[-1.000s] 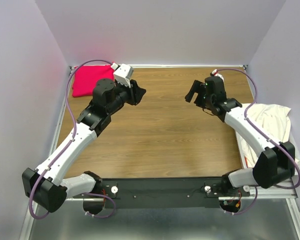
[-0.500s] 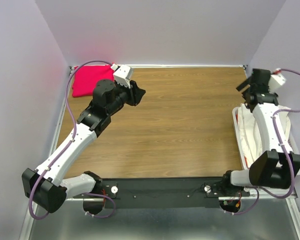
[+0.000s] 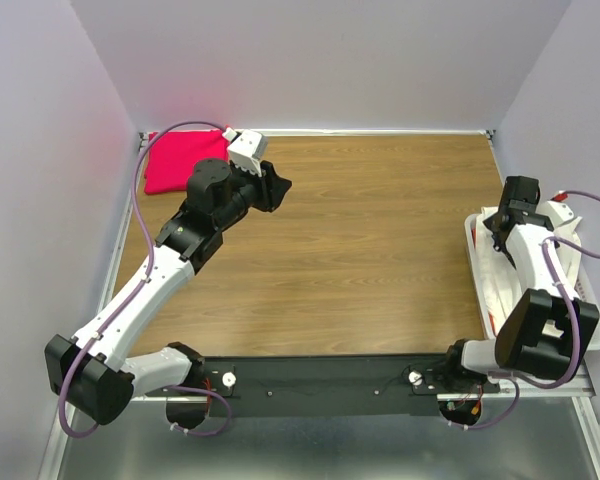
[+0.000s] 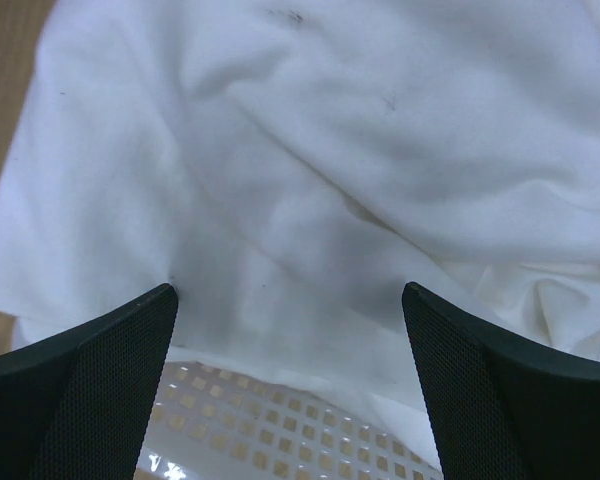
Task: Fold and stack the t-shirts
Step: Grab the tshirt from the pile
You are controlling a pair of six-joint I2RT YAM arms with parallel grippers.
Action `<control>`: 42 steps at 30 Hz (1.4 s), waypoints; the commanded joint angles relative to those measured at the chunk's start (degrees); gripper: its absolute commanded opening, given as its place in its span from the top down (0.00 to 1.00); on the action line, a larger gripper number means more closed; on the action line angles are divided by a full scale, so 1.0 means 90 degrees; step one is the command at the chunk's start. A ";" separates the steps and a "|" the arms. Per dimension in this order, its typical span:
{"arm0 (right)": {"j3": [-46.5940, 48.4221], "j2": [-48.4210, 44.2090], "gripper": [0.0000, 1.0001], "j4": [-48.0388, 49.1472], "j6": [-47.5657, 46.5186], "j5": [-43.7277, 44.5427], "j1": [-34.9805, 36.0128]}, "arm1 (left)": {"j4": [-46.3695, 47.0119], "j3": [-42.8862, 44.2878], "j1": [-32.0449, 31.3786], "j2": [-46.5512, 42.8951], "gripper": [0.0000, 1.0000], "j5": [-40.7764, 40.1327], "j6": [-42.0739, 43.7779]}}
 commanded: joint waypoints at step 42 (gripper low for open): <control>0.2909 -0.0870 1.00 0.0217 -0.0885 -0.3518 0.0101 | 0.0005 -0.0057 -0.0087 0.0001 0.57 -0.0120 0.0056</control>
